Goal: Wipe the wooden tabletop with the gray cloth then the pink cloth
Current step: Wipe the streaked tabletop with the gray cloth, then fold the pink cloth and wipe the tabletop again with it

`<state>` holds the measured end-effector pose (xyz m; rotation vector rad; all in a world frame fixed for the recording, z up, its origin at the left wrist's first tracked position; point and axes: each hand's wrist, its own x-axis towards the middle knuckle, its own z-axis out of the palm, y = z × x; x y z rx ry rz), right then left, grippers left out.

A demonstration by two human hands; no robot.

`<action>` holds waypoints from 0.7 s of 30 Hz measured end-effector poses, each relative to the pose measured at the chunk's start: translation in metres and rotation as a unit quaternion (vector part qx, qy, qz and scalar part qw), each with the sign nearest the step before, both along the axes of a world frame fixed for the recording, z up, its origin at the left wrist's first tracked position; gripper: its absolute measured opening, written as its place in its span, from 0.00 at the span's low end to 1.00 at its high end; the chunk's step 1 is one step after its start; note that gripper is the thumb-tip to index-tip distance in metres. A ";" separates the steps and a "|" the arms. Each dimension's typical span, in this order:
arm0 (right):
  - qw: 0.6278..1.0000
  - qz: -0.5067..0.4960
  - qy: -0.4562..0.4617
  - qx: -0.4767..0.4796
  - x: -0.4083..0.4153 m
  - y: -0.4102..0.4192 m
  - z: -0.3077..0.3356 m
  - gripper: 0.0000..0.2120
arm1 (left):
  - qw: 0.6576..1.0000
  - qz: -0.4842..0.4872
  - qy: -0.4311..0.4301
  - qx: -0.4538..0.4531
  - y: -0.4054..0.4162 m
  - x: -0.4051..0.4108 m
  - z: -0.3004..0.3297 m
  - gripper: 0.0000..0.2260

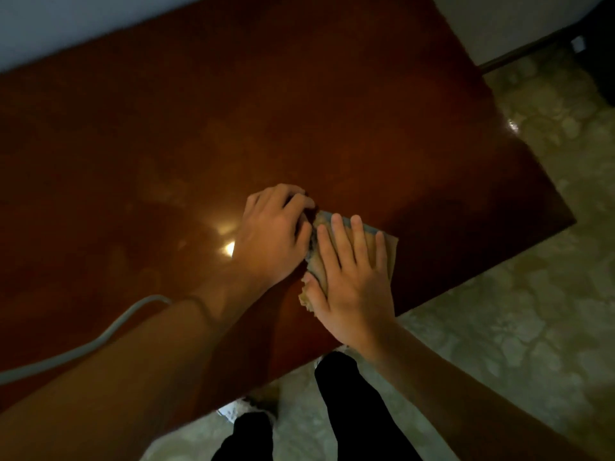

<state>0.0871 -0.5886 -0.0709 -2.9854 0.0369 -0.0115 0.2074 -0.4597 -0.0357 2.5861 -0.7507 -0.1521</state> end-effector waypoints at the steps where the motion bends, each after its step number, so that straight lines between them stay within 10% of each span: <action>1: 1.000 0.022 -0.001 0.006 0.000 0.020 0.000 0.31 | 1.000 0.010 0.003 -0.004 0.020 -0.004 -0.001 0.10; 16: 0.960 0.267 0.088 -0.006 -0.071 0.371 0.014 0.24 | 0.954 0.271 -0.068 -0.107 0.353 -0.121 0.030 0.07; 21: 0.959 0.270 0.071 -0.054 -0.087 0.414 0.012 0.34 | 0.931 0.365 -0.009 0.012 0.442 -0.168 0.017 0.13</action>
